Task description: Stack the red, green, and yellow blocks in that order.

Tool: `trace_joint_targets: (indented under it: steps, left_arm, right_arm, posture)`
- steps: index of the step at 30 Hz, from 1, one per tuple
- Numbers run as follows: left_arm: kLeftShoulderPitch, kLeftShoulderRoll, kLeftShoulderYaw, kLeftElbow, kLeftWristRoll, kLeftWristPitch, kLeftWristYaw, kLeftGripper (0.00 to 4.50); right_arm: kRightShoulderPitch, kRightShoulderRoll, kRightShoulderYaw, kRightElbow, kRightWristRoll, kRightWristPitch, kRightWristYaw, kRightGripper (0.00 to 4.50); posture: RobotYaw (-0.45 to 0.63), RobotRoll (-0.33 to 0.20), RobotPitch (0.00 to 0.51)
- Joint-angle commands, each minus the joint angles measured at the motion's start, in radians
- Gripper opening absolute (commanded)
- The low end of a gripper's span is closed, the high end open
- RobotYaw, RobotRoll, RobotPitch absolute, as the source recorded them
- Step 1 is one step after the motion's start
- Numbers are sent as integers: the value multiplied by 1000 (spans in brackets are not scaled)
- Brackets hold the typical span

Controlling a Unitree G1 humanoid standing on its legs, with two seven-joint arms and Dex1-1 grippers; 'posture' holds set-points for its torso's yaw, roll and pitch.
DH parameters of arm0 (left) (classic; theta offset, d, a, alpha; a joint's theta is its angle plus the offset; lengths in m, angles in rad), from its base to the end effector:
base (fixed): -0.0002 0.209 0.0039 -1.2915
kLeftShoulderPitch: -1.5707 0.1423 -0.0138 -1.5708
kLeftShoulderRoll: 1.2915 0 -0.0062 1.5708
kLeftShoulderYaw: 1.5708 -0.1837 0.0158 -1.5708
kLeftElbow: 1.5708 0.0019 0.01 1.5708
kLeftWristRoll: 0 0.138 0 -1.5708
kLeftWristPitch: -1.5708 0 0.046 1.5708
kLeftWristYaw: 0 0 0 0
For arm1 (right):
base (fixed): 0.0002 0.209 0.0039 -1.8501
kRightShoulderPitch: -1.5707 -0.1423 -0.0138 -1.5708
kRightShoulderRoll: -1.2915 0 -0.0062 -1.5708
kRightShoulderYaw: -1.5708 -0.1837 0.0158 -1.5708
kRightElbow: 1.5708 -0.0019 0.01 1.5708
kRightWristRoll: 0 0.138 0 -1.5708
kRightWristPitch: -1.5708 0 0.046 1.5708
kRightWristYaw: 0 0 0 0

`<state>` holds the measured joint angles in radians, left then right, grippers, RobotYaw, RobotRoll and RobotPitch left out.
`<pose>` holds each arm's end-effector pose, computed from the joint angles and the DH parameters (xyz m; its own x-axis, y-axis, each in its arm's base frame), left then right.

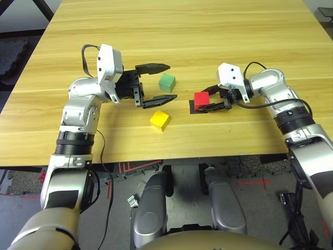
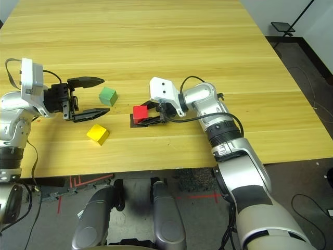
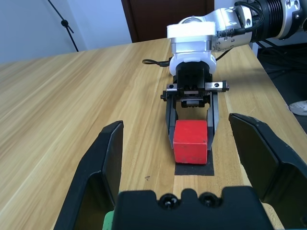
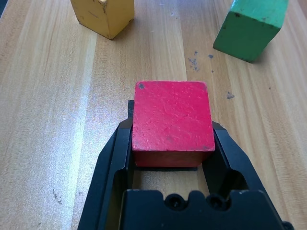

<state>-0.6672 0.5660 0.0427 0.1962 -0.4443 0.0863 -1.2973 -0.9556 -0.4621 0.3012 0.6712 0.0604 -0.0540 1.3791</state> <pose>0.2999 0.2310 0.2092 0.2502 -0.9678 0.0268 0.8813 0.2391 0.4075 0.3508 -0.1714 0.1927 0.1367 0.8640 -0.4847 -0.9415 -0.0389 -0.3349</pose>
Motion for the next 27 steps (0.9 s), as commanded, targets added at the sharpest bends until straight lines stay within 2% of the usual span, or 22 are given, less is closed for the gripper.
trace_joint_targets:
  steps: [1,11,13,15,18,22,27]
  left_arm:
    - [6,3,-2,-21,-9,7,1,4500]
    - [6,-1,-3,-17,-7,3,8,4500]
    - [5,-1,-3,-17,-7,3,8,4500]
    - [-1,0,-3,-9,-6,2,7,4500]
    - [-9,-2,-4,1,-4,0,6,4500]
    - [-14,-6,-7,8,-1,-3,5,4500]
    - [-24,-6,-7,35,5,-12,-2,4500]
  right_arm:
    - [3,11,-9,20,-8,-23,0,2050]
    - [5,16,-8,35,-13,-38,2,2050]
    - [6,17,-8,35,-14,-38,1,2797]
    - [4,19,-12,41,-14,-39,-7,3287]
    - [-10,24,-19,57,-13,-39,-16,4378]
    - [-32,12,-37,56,2,-34,-1,4447]
    - [-70,-56,-99,-41,82,68,108,4447]
  posture:
    - [300,50,267]
    - [307,46,269]
    - [305,48,272]
    - [305,48,272]
    - [302,50,271]
    - [299,52,269]
    - [298,54,268]
